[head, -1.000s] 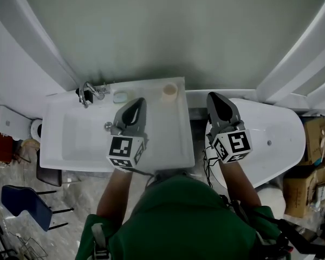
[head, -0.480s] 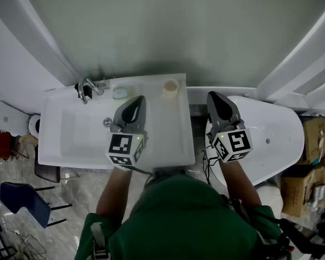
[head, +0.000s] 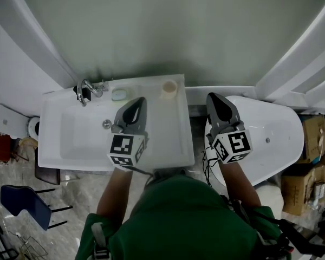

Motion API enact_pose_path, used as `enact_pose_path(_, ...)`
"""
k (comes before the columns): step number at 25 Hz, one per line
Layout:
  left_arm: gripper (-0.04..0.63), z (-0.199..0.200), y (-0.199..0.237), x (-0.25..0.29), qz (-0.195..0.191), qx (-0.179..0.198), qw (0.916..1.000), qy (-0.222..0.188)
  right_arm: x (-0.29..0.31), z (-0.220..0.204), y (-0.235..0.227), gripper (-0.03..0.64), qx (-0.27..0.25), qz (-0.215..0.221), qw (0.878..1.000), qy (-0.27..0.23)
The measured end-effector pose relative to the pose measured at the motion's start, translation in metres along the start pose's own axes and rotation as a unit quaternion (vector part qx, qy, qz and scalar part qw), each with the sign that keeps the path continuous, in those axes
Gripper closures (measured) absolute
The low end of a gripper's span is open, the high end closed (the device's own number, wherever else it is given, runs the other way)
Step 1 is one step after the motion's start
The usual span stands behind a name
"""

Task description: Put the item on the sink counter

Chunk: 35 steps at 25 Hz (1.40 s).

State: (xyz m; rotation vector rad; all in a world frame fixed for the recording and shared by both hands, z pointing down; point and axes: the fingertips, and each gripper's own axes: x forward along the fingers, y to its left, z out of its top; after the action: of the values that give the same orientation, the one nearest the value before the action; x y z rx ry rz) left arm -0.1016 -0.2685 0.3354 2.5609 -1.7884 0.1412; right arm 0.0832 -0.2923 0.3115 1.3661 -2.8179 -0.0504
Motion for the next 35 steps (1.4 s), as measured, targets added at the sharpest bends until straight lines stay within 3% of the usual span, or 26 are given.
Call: enact_pose_path(35,0.597,-0.013,0.002,0.001,-0.001,-0.008,0.9999,0.012,-0.006,0.000,0.003,0.620,0.004,-0.003,1.000,-0.011)
